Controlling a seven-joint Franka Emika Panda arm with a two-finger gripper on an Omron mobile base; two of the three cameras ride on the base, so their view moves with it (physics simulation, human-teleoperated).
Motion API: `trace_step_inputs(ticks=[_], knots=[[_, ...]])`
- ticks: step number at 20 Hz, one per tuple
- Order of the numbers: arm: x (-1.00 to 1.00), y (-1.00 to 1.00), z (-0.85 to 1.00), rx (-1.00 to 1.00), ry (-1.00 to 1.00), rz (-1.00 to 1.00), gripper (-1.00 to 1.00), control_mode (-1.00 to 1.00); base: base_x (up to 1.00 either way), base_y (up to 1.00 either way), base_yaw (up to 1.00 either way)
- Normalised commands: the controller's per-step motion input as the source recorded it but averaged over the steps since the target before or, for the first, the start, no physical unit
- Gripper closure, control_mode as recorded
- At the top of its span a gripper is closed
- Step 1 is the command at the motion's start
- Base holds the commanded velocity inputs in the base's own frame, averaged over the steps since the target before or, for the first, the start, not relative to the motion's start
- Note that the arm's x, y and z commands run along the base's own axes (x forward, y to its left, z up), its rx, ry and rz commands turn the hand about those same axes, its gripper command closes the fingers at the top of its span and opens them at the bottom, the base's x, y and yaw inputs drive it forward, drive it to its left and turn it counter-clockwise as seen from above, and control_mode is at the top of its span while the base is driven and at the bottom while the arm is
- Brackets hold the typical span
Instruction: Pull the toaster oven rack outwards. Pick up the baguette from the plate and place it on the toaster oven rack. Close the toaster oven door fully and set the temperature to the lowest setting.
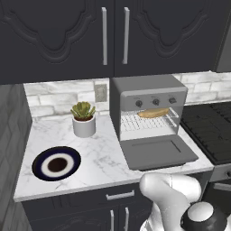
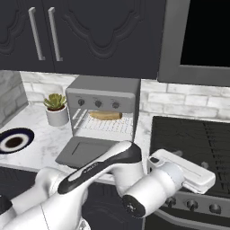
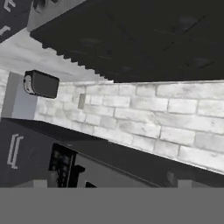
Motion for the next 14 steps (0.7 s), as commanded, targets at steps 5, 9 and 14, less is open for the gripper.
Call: trace_step_inputs(ticks=[5, 9, 14], knots=[[-0.41, -0.14, 0.0, -0.04, 0.23, 0.0, -1.0, -1.0, 0.0, 0.0, 0.0], [-0.08, 0.0, -0.14, -0.11, 0.09, 0.07, -1.0, -1.0, 0.0, 0.0, 0.0], [0.0, 0.02, -0.27, -0.13, 0.1, 0.23, -1.0, -1.0, 0.0, 0.0, 0.0]])
